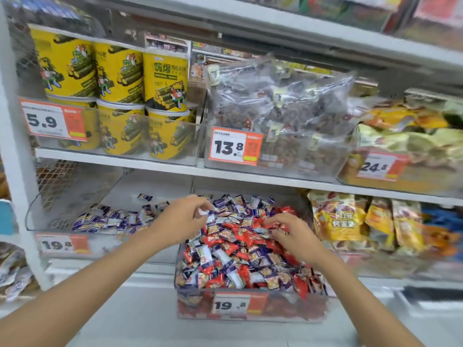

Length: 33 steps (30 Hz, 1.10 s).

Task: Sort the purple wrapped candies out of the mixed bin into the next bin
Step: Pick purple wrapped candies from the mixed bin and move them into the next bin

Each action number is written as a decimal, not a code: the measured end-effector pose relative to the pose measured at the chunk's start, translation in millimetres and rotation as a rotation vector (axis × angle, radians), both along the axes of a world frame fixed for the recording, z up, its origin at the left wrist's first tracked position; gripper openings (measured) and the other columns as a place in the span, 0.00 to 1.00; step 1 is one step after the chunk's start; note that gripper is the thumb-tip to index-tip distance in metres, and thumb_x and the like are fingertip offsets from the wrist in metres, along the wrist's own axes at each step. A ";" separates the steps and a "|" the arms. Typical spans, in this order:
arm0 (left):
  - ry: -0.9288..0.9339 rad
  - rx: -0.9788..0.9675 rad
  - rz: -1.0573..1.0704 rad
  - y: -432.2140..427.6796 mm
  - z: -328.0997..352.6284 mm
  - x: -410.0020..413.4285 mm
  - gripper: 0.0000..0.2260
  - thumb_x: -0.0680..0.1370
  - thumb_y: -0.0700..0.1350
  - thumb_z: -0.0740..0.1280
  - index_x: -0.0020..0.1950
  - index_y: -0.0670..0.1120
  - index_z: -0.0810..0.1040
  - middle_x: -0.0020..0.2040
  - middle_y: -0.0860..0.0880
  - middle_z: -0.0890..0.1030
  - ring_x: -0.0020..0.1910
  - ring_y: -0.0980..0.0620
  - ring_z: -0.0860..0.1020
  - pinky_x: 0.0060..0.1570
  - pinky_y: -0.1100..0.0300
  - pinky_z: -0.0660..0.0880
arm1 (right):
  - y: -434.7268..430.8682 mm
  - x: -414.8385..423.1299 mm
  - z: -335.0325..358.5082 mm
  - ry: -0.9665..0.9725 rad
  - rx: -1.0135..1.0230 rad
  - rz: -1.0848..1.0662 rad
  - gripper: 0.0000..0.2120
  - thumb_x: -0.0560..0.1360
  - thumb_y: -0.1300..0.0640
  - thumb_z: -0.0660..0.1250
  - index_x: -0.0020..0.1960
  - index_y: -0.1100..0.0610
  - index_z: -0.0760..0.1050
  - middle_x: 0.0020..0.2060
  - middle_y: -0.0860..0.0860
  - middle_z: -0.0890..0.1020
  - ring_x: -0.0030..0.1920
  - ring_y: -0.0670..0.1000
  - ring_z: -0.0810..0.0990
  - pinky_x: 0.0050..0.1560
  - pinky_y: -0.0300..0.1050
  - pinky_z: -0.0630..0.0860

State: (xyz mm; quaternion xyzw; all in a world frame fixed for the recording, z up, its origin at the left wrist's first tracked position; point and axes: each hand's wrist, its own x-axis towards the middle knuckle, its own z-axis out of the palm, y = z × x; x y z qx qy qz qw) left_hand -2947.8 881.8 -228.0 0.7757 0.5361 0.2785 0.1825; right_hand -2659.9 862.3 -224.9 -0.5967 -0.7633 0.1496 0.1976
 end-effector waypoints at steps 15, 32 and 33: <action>0.430 -0.230 -0.160 64.4 -1.1 59.5 0.19 0.76 0.56 0.69 0.64 0.52 0.75 0.67 0.48 0.74 0.64 0.48 0.72 0.60 0.54 0.69 | 31.3 16.4 -7.4 0.101 0.008 0.077 0.12 0.80 0.59 0.63 0.61 0.50 0.78 0.63 0.45 0.76 0.66 0.45 0.70 0.69 0.41 0.64; 0.006 -0.084 -0.080 3.0 8.7 19.4 0.11 0.77 0.53 0.68 0.59 0.56 0.77 0.59 0.47 0.81 0.39 0.53 0.80 0.41 0.61 0.75 | 68.9 -27.9 -20.5 0.053 -0.196 0.210 0.06 0.76 0.58 0.70 0.49 0.53 0.73 0.52 0.47 0.77 0.52 0.58 0.79 0.56 0.54 0.76; -0.044 -0.096 -0.069 2.3 9.7 19.4 0.12 0.77 0.52 0.68 0.59 0.55 0.77 0.60 0.46 0.80 0.46 0.50 0.81 0.48 0.57 0.76 | 65.6 -24.0 -16.1 0.107 -0.163 0.184 0.07 0.76 0.59 0.69 0.52 0.53 0.73 0.53 0.46 0.77 0.51 0.58 0.79 0.54 0.53 0.77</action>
